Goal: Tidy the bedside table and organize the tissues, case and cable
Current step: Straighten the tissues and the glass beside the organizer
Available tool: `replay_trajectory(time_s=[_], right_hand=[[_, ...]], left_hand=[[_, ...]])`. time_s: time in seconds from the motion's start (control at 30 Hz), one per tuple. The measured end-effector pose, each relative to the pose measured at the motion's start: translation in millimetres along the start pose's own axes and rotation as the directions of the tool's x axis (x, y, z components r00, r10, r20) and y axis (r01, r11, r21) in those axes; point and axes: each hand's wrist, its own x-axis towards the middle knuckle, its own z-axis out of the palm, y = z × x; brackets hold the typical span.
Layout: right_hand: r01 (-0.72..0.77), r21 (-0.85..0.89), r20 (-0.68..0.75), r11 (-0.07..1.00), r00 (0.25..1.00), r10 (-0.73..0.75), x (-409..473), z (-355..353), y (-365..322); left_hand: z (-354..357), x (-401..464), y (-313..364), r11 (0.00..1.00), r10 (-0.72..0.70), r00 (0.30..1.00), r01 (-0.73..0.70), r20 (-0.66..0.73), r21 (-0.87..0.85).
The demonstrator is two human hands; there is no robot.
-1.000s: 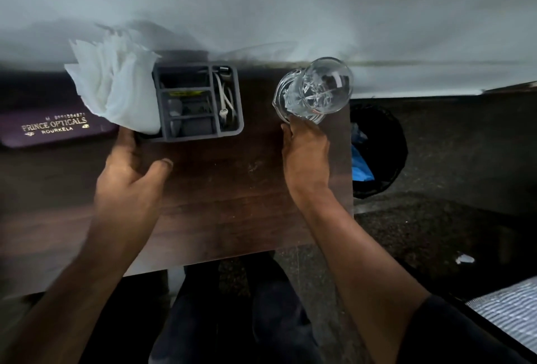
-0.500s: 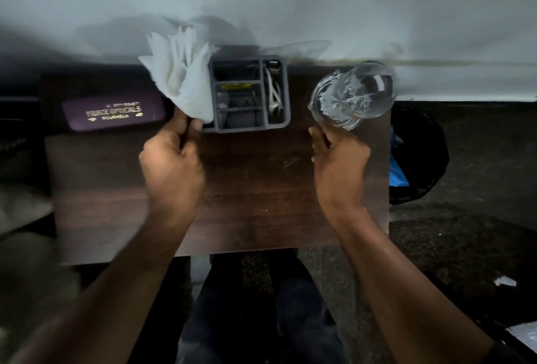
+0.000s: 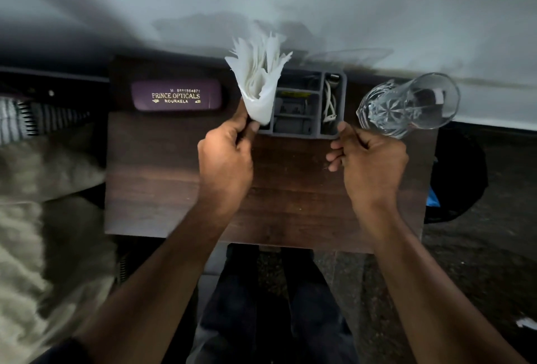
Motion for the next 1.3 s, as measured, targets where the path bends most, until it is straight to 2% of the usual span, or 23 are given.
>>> replay_trajectory(time_s=[0.07,0.13,0.2,0.23,0.3,0.37,0.43,0.53,0.63,0.8,0.9,1.0,1.13,1.23,1.3], right_hand=[[0.042,-0.027,-0.076,0.999,0.996,-0.044,-3.6,-3.1,-2.6],[0.062,-0.090,-0.175,0.994,0.982,-0.077,-15.5,-3.4,-4.9],[0.040,-0.110,-0.154,0.993,0.987,-0.056,-40.2,4.4,-4.3],[0.031,-0.139,-0.068,0.990,0.997,-0.041,-56.2,11.3,-3.8],[0.076,-0.247,0.233,0.966,0.972,-0.017,-84.5,32.7,-7.9],[0.232,-0.349,0.496,0.908,0.868,-0.031,-95.5,61.3,-12.3],[0.326,-0.372,0.595,0.869,0.803,-0.047,-94.8,96.0,-21.4],[0.314,-0.391,0.583,0.865,0.812,-0.031,-89.0,138.1,-36.7],[0.304,-0.449,0.535,0.840,0.844,-0.019,-76.4,164.4,-45.8],[0.024,-0.350,0.455,0.937,0.878,0.148,-59.4,183.2,-48.5],[-0.038,-0.288,0.453,0.957,0.875,0.171,-62.1,179.1,-47.4],[-0.095,-0.228,0.448,0.969,0.874,0.191,-61.5,176.6,-42.5],[-0.100,-0.202,0.464,0.974,0.866,0.185,-60.2,175.2,-39.8],[-0.095,-0.197,0.473,0.976,0.863,0.180,-59.7,173.3,-37.6],[-0.113,-0.181,0.493,0.977,0.849,0.190,-59.5,167.7,-41.6]], left_hand=[[-3.4,-0.7,-3.1,0.999,-0.030,0.999,0.029,-0.029,-0.021],[-11.9,-3.3,-9.8,0.996,-0.069,0.988,0.061,-0.140,-0.059],[-25.5,-1.8,-24.4,0.975,-0.158,0.963,0.118,-0.217,-0.186],[-34.6,1.1,-34.1,0.959,-0.218,0.948,0.164,-0.231,-0.232],[-57.4,9.4,-49.3,0.947,-0.292,0.915,0.235,-0.278,-0.221],[-75.8,17.6,-63.0,0.940,-0.339,0.888,0.306,-0.310,-0.152],[-88.8,28.0,-70.3,0.931,-0.364,0.860,0.347,-0.357,-0.114],[-100.7,39.9,-70.6,0.953,-0.303,0.894,0.275,-0.329,-0.130],[-103.7,49.4,-73.7,0.935,-0.328,0.909,0.273,-0.256,-0.228],[-100.3,55.7,-75.6,0.874,-0.408,0.899,0.334,-0.159,-0.353],[-101.7,54.2,-82.2,0.875,-0.388,0.917,0.335,-0.094,-0.350],[-104.0,53.1,-82.2,0.865,-0.396,0.914,0.338,-0.090,-0.370],[-105.1,56.0,-86.4,0.865,-0.395,0.914,0.337,-0.091,-0.371],[-101.1,49.9,-77.9,0.919,-0.333,0.935,0.292,-0.125,-0.265],[-96.7,42.9,-73.1,0.926,-0.363,0.911,0.328,-0.195,-0.190]])
